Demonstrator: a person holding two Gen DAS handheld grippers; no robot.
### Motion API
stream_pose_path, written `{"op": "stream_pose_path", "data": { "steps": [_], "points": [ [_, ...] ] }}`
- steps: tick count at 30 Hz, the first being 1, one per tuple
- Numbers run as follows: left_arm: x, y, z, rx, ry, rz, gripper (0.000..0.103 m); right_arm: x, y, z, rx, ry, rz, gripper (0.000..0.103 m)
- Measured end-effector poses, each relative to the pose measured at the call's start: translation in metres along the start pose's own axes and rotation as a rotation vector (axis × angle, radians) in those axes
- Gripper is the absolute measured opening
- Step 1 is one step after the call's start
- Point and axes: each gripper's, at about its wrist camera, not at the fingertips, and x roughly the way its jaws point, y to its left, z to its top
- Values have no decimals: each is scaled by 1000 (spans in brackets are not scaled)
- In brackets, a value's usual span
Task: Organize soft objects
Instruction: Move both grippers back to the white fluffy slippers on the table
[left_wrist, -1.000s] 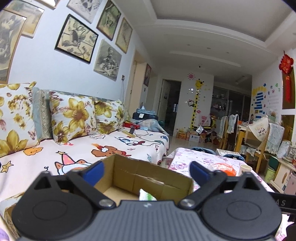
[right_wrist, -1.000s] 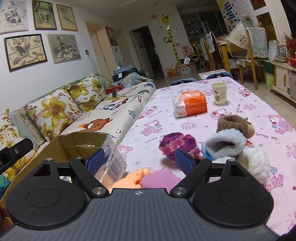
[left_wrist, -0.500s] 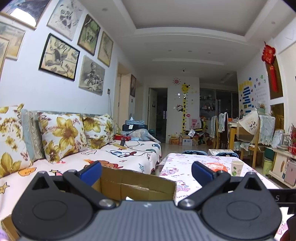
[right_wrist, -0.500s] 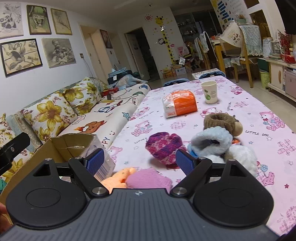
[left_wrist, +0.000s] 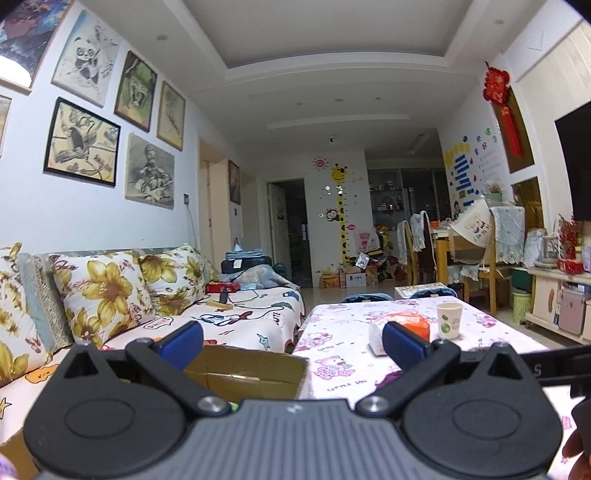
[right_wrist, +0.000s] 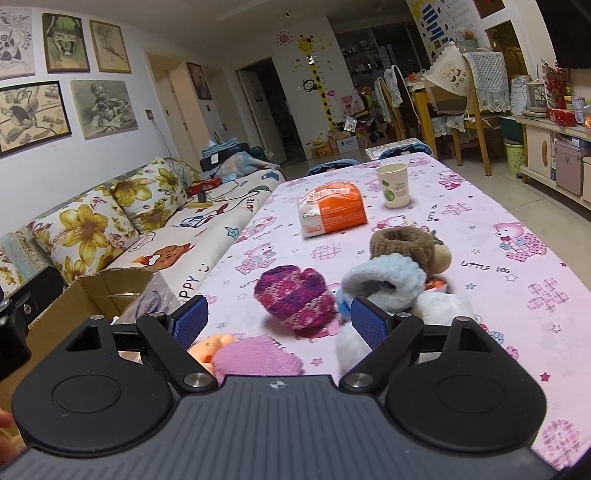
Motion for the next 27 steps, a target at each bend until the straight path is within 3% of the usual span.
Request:
{"op": "stream_pose_path", "data": {
  "steps": [27],
  "points": [
    [7,-72,-20,156,76,-126,102,-7,-45,-3,84,-7,-134,103]
  ]
}}
